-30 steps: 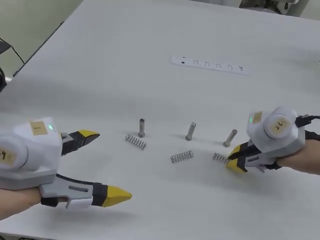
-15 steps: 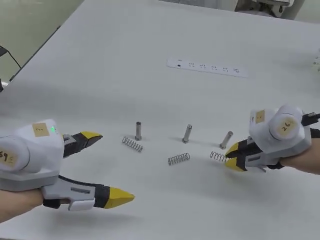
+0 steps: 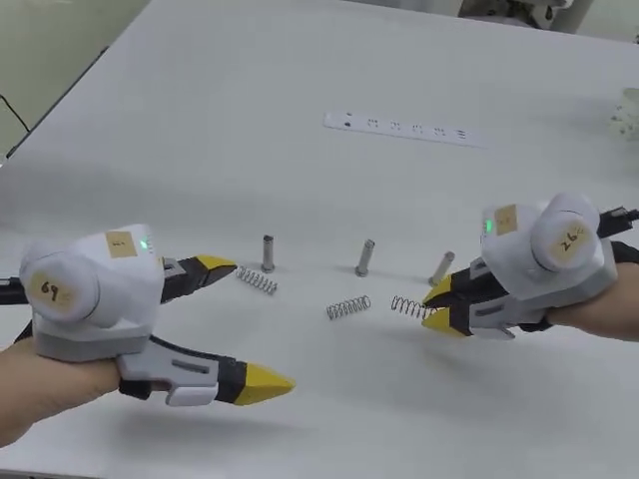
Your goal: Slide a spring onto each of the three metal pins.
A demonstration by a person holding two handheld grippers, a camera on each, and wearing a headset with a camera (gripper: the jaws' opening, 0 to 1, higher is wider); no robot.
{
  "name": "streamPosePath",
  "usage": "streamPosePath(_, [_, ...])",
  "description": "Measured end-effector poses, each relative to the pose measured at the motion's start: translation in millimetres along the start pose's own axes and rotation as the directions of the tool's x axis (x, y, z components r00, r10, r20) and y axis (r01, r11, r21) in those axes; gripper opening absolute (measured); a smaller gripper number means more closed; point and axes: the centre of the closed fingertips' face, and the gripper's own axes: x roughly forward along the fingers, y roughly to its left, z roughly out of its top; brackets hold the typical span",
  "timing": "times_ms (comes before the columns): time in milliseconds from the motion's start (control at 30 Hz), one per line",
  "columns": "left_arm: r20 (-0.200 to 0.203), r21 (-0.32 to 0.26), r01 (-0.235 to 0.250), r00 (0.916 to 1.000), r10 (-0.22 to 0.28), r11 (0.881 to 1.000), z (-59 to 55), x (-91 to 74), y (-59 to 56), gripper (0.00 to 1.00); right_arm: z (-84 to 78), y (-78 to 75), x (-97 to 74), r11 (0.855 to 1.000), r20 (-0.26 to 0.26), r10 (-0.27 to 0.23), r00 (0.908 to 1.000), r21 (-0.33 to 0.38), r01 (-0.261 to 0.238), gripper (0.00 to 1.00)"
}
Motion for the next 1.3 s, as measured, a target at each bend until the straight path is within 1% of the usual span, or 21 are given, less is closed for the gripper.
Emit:
streamPosePath(233, [0.017,0.027,0.054,0.9984,-0.055,0.998,12.9,20.9,-8.2,0.79,12.4,8.3,1.4,0.999,0.011,0.017,0.9998,-0.042,-0.016,0.08])
streamPosePath(467, [0.044,0.027,0.095,0.9944,-0.096,0.995,24.6,38.4,-15.6,0.71,24.4,16.9,3.4,0.996,0.017,0.041,0.9990,-0.076,-0.039,0.08])
streamPosePath(567, [0.033,0.038,0.113,0.9929,-0.114,0.993,25.3,44.4,-20.1,0.67,31.0,20.5,3.7,0.995,0.024,0.051,0.9984,-0.091,-0.049,0.08])
streamPosePath(700, [-0.010,0.080,0.148,0.9889,-0.148,0.986,21.7,50.5,-26.6,0.57,33.8,22.1,5.0,0.994,0.021,0.058,0.9981,-0.099,-0.056,0.08])
streamPosePath(767, [-0.012,0.087,0.155,0.9880,-0.154,0.984,22.4,53.1,-27.1,0.53,34.8,23.6,5.5,0.993,0.022,0.064,0.9977,-0.099,-0.062,0.08])
streamPosePath(833, [-0.008,0.089,0.160,0.9870,-0.160,0.983,25.2,55.4,-27.6,0.50,35.9,25.4,6.2,0.993,0.023,0.069,0.9973,-0.102,-0.067,0.08])
streamPosePath(900, [0.007,0.092,0.170,0.9851,-0.172,0.981,31.2,58.9,-29.8,0.46,36.8,26.7,6.5,0.992,0.022,0.072,0.9971,-0.107,-0.070,0.08])
streamPosePath(967, [0.018,0.095,0.179,0.9832,-0.182,0.979,34.2,61.2,-31.7,0.42,37.9,27.3,6.5,0.991,0.021,0.072,0.9972,-0.114,-0.069,0.08])
streamPosePath(1067, [0.017,0.092,0.200,0.9791,-0.203,0.975,34.3,65.9,-35.4,0.36,39.7,26.8,6.0,0.991,0.025,0.074,0.9969,-0.114,-0.071,0.08])
streamPosePath(1200, [0.017,0.102,0.206,0.9779,-0.208,0.973,34.1,68.5,-37.8,0.30,41.5,26.0,4.1,0.991,0.029,0.074,0.9969,-0.117,-0.070,0.08])
streamPosePath(1300, [0.026,0.095,0.207,0.9772,-0.211,0.974,36.0,69.8,-38.8,0.27,43.4,26.5,2.7,0.991,0.037,0.074,0.9965,-0.119,-0.069,0.08])
